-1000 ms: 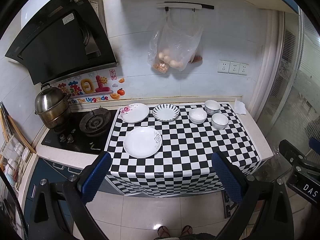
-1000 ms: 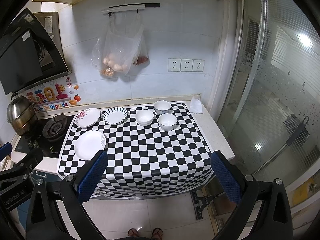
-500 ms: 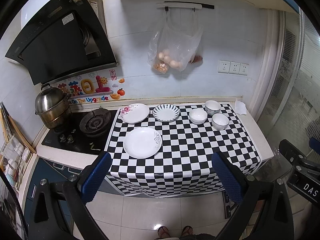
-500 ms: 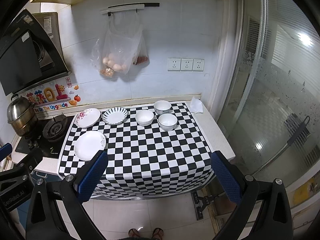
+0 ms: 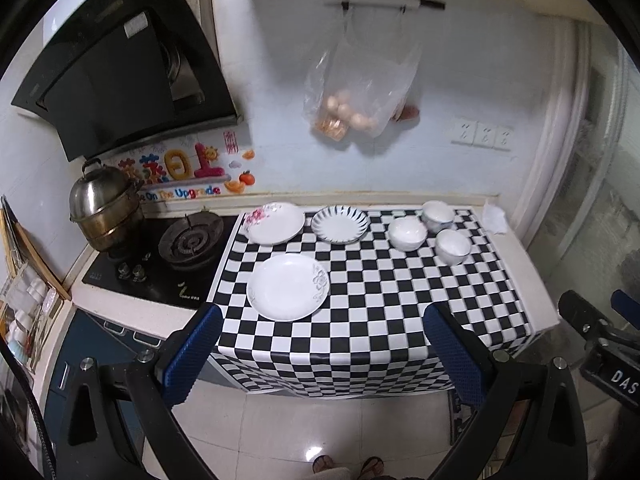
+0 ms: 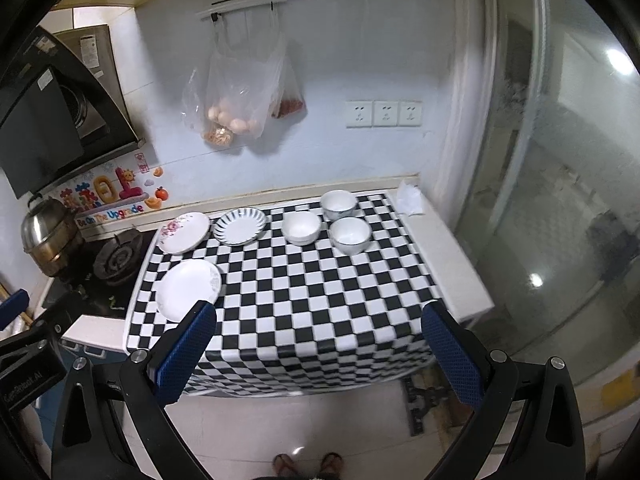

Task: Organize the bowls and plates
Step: 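Reach down and grasp the rim of the large grey-floral white plate with the right tool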

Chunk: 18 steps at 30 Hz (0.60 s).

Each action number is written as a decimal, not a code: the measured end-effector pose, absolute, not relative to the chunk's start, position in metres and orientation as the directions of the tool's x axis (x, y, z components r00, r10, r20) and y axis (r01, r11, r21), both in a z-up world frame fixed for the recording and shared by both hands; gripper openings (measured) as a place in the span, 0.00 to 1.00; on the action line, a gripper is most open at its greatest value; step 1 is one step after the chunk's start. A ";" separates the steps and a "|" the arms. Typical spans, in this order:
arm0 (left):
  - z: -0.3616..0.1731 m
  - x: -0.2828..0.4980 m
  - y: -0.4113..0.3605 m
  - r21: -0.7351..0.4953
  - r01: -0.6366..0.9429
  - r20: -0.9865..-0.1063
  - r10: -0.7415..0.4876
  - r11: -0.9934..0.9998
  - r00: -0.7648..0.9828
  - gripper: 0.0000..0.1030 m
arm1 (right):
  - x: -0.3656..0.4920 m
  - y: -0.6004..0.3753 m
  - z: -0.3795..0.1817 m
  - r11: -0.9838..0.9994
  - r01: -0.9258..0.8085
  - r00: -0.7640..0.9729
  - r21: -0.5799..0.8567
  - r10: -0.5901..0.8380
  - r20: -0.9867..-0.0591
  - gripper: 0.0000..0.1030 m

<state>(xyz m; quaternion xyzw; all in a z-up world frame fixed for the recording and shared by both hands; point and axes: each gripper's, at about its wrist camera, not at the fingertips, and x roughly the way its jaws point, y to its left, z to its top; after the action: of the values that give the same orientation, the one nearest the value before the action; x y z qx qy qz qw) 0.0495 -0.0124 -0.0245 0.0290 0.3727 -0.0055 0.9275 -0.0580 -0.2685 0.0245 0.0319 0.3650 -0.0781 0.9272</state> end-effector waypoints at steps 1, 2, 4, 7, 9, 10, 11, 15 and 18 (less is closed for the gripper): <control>-0.033 0.058 -0.010 0.060 0.022 -0.704 0.027 0.998 0.710 1.00 | -0.049 -0.269 0.017 0.989 0.145 0.722 0.014 -0.096 -0.685 1.00; -0.044 0.070 -0.008 0.072 0.009 -0.718 0.046 0.997 0.694 1.00 | -0.031 -0.269 0.004 0.994 0.103 0.712 0.023 -0.058 -0.700 1.00; -0.066 0.093 0.000 0.108 -0.028 -0.731 0.099 0.994 0.675 1.00 | -0.004 -0.265 -0.020 0.998 0.045 0.684 0.034 -0.006 -0.729 1.00; -0.099 0.127 0.016 0.132 -0.060 -0.762 0.140 0.989 0.632 1.00 | 0.048 -0.258 -0.065 0.998 -0.005 0.629 0.056 0.046 -0.776 1.00; -0.124 0.153 0.032 0.125 -0.083 -0.800 0.150 0.989 0.581 1.00 | 0.088 -0.252 -0.101 0.996 -0.014 0.570 0.088 0.080 -0.818 1.00; -0.136 0.167 0.041 0.111 -0.093 -0.816 0.144 0.989 0.560 1.00 | 0.108 -0.249 -0.119 0.993 -0.017 0.539 0.115 0.106 -0.836 1.00; -0.147 0.182 0.051 0.100 -0.105 -0.829 0.142 0.989 0.542 1.00 | 0.130 -0.244 -0.139 0.989 -0.016 0.505 0.146 0.134 -0.853 1.00; -0.193 0.242 0.086 0.063 -0.118 -0.883 0.111 0.991 0.456 1.00 | 0.206 -0.219 -0.211 0.980 -0.007 0.390 0.199 0.185 -0.902 0.99; -0.231 0.287 0.118 -0.002 -0.128 -0.921 0.048 0.992 0.387 0.93 | 0.253 -0.199 -0.258 0.970 0.015 0.301 0.241 0.226 -0.927 0.98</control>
<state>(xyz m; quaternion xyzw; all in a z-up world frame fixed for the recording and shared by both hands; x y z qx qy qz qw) 0.2871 0.1180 -0.2305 -0.0361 0.5509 0.0529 0.8321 0.2533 -0.1993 -0.2578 0.1025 0.5876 0.0658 0.7999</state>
